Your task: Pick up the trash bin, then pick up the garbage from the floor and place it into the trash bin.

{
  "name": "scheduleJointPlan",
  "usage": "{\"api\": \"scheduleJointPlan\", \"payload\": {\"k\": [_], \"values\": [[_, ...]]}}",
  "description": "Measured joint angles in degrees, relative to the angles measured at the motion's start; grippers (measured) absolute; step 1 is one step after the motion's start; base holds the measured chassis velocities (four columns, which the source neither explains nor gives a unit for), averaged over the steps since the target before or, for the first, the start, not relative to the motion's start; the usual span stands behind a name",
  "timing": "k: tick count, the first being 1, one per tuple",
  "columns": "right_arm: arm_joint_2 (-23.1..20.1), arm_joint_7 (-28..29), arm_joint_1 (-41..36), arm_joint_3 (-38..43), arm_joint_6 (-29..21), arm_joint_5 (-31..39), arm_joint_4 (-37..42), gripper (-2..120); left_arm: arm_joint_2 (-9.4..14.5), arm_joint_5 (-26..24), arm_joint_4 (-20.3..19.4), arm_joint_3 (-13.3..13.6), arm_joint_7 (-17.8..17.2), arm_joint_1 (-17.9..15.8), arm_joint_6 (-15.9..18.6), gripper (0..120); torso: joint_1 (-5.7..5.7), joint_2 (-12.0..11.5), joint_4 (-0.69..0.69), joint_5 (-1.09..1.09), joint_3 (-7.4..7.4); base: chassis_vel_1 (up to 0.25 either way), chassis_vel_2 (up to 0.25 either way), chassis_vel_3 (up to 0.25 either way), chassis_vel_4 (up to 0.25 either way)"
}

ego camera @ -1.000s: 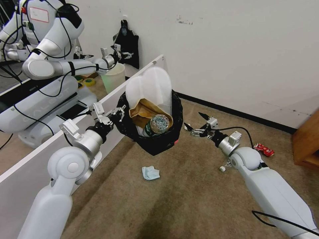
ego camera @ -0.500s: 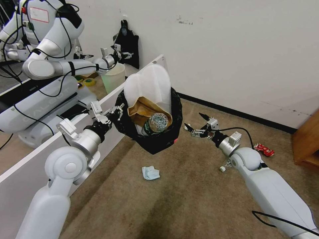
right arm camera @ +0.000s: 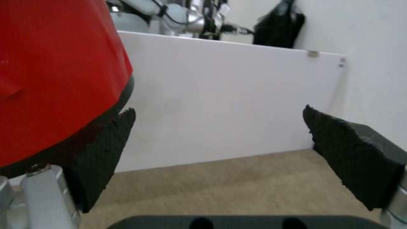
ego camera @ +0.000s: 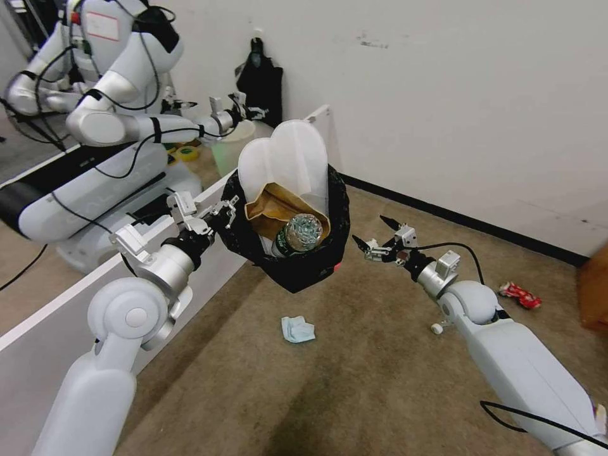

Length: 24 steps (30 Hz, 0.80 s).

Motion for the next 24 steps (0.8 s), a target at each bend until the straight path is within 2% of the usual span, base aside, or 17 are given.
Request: {"api": "scheduleJointPlan", "payload": {"k": [5, 10, 14, 24], "values": [[0.0, 0.0, 0.0, 0.0, 0.0, 0.0, -0.2, 100, -0.1, 0.2, 0.1, 0.1, 0.0, 0.0, -0.3, 4, 0.0, 0.0, 0.04, 0.0, 0.0, 0.059, 0.055, 0.058, 0.055], [0.0, 0.0, 0.1, 0.0, 0.0, 0.0, -0.6, 100, -0.1, 0.3, 0.1, 0.1, 0.0, -0.1, -0.5, 4, 0.0, 0.0, -0.05, 0.0, 0.0, 0.0, 0.0, 0.0, 0.0], [0.1, 0.1, 0.1, -0.1, -0.2, 0.0, -0.8, 100, -0.1, 0.4, 0.1, 0.2, 0.0, -0.2, -0.6, 4, 0.0, 0.0, -0.03, 0.0, 0.0, 0.0, 0.0, 0.0, 0.0], [0.0, 1.5, 1.0, -5.5, -4.7, -0.5, -4.0, 100, -0.2, 0.8, -0.4, 0.4, -0.1, 0.6, -0.6, 4, 0.0, 0.0, -0.01, 0.0, 0.0, 0.0, 0.0, 0.0, 0.0]]}}
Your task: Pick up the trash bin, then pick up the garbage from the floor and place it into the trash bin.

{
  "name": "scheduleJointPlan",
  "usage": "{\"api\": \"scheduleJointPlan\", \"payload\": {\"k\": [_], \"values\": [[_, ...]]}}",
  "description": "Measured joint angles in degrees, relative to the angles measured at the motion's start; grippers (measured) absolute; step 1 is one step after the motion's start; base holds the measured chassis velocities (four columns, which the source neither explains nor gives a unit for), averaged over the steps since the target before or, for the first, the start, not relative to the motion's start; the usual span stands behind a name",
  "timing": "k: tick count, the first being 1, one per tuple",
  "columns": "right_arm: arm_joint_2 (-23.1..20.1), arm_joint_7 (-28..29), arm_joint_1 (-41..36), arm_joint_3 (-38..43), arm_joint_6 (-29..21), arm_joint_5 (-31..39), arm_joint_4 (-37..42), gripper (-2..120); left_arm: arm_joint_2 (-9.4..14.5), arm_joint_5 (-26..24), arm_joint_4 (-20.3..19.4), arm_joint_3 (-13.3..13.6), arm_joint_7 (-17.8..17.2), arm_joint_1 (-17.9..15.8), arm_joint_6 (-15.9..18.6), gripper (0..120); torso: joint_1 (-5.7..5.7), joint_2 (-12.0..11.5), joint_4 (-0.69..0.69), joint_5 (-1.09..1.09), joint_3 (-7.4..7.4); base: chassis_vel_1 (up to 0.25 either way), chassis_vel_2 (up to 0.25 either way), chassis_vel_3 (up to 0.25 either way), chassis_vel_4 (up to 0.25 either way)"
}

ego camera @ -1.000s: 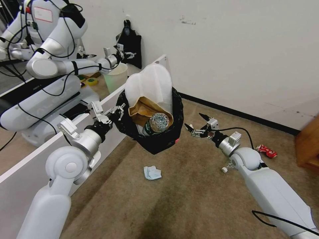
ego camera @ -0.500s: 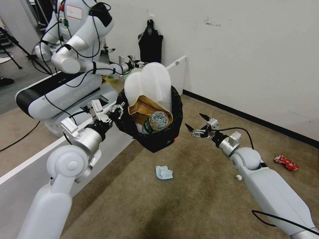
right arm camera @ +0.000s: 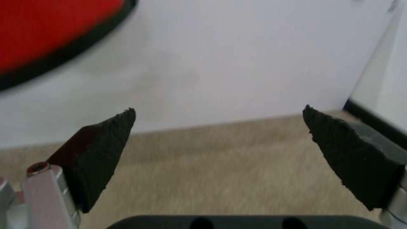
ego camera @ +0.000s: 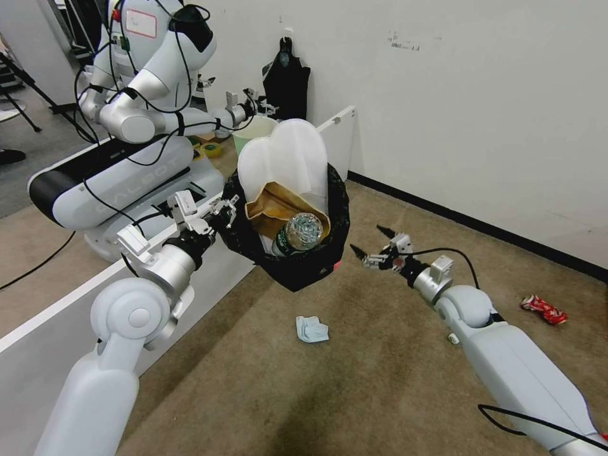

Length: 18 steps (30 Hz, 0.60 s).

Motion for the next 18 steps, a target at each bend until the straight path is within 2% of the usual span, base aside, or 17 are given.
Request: {"api": "scheduleJointPlan", "payload": {"k": [18], "values": [[2.1, 0.2, 0.9, -8.3, 0.1, -3.4, -5.7, 100, 0.1, -0.1, -1.1, 0.0, 0.0, 0.2, 0.5, 4, 0.0, 0.0, 0.0, 0.0, 0.0, 0.0, 0.0, 0.0, 0.0]]}}
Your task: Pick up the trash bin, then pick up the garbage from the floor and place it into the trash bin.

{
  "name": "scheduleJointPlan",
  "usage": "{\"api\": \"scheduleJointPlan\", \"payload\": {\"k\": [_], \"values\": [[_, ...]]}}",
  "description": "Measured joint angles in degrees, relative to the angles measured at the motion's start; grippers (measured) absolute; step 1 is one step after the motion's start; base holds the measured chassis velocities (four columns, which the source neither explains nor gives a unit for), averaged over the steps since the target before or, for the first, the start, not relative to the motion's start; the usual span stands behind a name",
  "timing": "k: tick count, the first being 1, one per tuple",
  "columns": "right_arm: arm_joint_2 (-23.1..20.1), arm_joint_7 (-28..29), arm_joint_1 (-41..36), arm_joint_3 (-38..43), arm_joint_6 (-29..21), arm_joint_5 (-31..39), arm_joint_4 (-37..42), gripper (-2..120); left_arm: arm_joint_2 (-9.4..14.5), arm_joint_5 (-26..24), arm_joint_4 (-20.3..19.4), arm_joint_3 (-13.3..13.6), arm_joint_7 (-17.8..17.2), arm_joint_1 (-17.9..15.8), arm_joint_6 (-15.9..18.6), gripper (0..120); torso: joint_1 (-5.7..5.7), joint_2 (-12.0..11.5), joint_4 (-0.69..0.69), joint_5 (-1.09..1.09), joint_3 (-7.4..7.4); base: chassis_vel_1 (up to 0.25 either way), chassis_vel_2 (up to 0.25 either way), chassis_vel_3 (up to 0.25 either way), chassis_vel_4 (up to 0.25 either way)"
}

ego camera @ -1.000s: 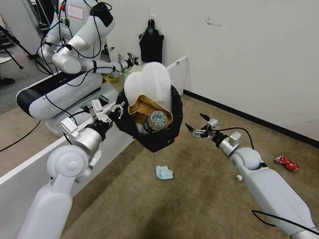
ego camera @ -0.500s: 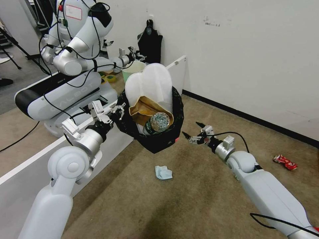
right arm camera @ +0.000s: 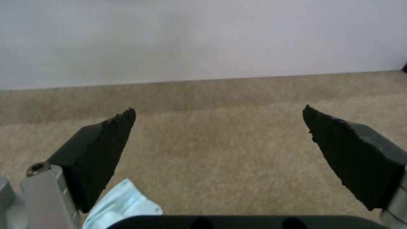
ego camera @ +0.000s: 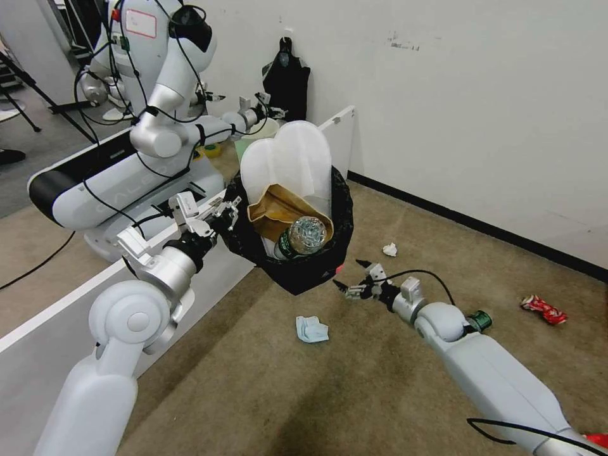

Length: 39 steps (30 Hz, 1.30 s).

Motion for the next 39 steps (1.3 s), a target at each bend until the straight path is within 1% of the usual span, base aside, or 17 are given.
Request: {"api": "scheduleJointPlan", "payload": {"k": [7, 15, 16, 19, 21, 39], "values": [[0.7, -0.2, 0.2, -1.8, 0.4, -0.6, -2.1, 100, 0.0, -0.1, -0.1, 0.1, 0.0, -0.2, 0.0, 4, 0.0, 0.0, 0.0, 0.01, 0.0, 0.0, 0.0, 0.0, 0.0], [1.4, -1.2, 2.7, -5.8, 0.6, 0.3, -5.9, 100, -0.3, -0.1, 0.1, 0.3, 0.0, -0.4, 0.1, 4, 0.0, 0.0, 0.0, 0.0, 0.0, 0.0, 0.0, 0.0, 0.0], [2.0, -1.5, 3.6, -7.4, 0.5, 1.0, -7.3, 100, -0.4, 0.0, 0.2, 0.3, 0.0, -0.4, 0.1, 4, 0.0, 0.0, -0.01, -0.01, 0.0, 0.0, 0.0, 0.0, 0.0], [2.8, -1.8, 4.4, -8.7, 0.5, 1.2, -9.0, 100, -0.4, 0.1, 0.2, 0.3, 0.0, -0.3, 0.1, 4, 0.0, 0.0, 0.0, 0.01, 0.0, 0.0, 0.0, 0.0, 0.0], [4.1, -2.1, 5.6, -10.5, 0.5, 1.0, -11.3, 100, -0.4, 0.1, 0.2, 0.2, 0.1, -0.3, 0.1, 4, 0.0, 0.0, 0.0, 0.0, 0.0, 0.0, 0.0, 0.0, 0.0], [7.6, -3.3, 7.6, -15.2, 0.9, -0.9, -17.0, 100, -0.6, 0.3, 0.4, 0.3, 0.2, -0.3, 0.1, 4, 0.0, 0.0, -0.01, 0.0, 0.0, 0.0, 0.0, 0.0, 0.0]]}}
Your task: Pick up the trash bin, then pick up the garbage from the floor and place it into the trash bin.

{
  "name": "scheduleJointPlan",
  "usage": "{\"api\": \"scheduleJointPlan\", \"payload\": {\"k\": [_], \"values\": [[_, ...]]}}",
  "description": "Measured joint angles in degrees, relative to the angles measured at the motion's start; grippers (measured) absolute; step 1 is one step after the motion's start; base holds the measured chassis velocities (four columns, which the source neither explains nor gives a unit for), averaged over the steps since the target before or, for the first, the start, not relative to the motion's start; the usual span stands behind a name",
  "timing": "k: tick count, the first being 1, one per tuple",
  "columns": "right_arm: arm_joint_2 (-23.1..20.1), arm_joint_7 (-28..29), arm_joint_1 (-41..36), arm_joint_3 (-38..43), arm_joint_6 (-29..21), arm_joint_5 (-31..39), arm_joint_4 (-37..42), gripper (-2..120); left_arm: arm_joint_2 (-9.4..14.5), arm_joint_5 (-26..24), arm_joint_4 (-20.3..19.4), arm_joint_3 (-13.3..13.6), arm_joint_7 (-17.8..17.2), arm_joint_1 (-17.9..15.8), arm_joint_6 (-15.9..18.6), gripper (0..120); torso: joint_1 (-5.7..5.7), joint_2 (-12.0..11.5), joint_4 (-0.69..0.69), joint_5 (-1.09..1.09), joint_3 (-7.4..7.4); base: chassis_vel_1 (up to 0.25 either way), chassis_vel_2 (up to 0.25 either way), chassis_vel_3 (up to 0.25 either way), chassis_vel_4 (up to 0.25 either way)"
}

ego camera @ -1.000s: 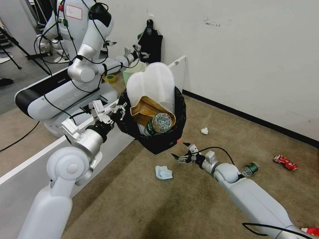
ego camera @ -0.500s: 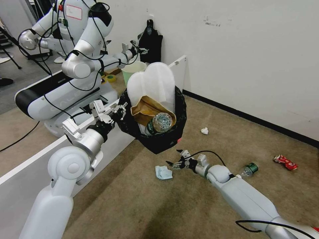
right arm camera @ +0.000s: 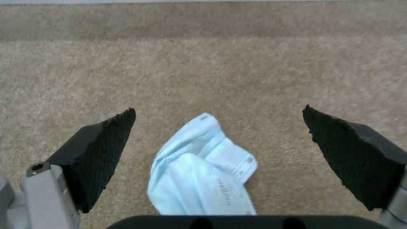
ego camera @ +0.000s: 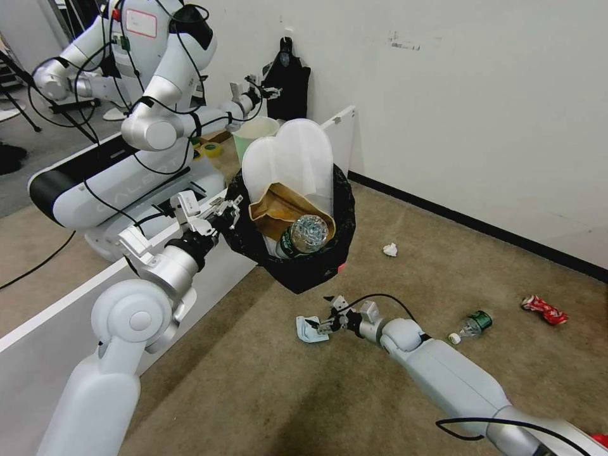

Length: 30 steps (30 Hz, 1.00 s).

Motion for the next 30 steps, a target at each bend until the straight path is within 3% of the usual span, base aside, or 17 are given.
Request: {"api": "scheduleJointPlan", "payload": {"k": [12, 30], "values": [[2.8, 0.3, 0.3, -1.4, -0.2, -1.5, -3.2, 100, -0.1, 0.2, 0.3, 0.0, 0.2, -0.1, -0.1, 4, 0.0, 0.0, 0.01, 0.0, 0.0, 0.0, 0.0, 0.0, 0.0], [3.7, 0.5, 0.6, -1.5, -1.1, -1.9, -6.7, 100, -0.2, 0.4, 0.4, 0.0, 0.4, 0.0, -0.2, 4, 0.0, 0.0, 0.01, 0.01, 0.0, 0.0, 0.0, 0.0, 0.0]]}}
